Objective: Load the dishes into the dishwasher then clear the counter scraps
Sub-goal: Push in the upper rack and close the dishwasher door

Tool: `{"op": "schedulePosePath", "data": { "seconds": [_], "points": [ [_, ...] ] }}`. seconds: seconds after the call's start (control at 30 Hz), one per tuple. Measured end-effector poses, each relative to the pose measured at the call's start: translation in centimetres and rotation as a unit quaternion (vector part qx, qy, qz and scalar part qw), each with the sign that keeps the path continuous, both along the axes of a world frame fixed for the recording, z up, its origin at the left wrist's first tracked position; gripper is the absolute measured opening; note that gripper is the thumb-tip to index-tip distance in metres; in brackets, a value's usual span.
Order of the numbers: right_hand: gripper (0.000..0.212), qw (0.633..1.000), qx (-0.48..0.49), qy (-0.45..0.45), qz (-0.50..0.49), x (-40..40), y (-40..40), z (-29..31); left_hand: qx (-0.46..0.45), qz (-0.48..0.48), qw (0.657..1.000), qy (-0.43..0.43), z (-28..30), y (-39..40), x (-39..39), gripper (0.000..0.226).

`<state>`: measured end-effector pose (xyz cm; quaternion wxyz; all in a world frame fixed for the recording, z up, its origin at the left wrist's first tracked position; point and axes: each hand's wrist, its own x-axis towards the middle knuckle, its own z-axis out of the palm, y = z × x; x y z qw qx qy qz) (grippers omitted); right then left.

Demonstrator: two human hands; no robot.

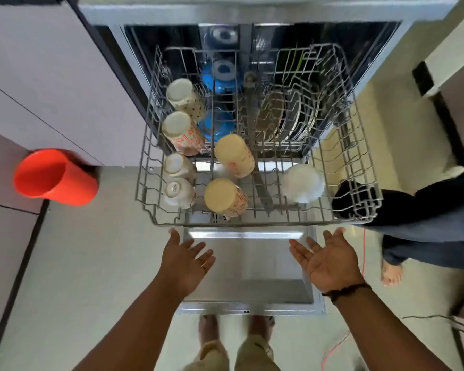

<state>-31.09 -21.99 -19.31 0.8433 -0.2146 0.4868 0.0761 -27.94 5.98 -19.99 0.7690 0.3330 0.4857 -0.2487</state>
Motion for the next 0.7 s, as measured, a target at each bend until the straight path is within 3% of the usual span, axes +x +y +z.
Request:
{"op": "schedulePosePath", "data": {
  "seconds": [0.07,0.17,0.2,0.3,0.47,0.7],
  "points": [
    [0.072,0.999,0.027,-0.033,-0.029,0.2,0.1,-1.6,-0.005,0.043,0.999,-0.023,-1.3,-1.3,-0.1,0.063],
    [0.094,0.995,0.061,-0.073,-0.041,0.9,0.6,-2.7,-0.010,0.089,0.993,-0.072,-2.2,-2.2,0.6,0.036],
    [0.087,0.993,0.069,-0.086,-0.042,1.3,0.9,-2.8,-0.018,0.106,0.990,-0.088,-2.3,-2.2,1.0,0.027],
    [0.042,0.993,0.059,-0.081,-0.064,2.1,1.6,-2.7,-0.057,0.150,0.981,-0.106,-2.4,-2.6,1.6,0.017],
    [0.051,0.991,0.068,-0.056,-0.100,3.9,1.8,-3.4,-0.030,0.203,0.977,-0.065,-2.4,-3.7,3.3,0.025],
    [0.049,0.996,0.026,-0.077,-0.047,9.9,1.3,-3.4,-0.027,0.114,0.987,-0.108,-2.0,-3.4,8.9,0.032]
  ]
}}
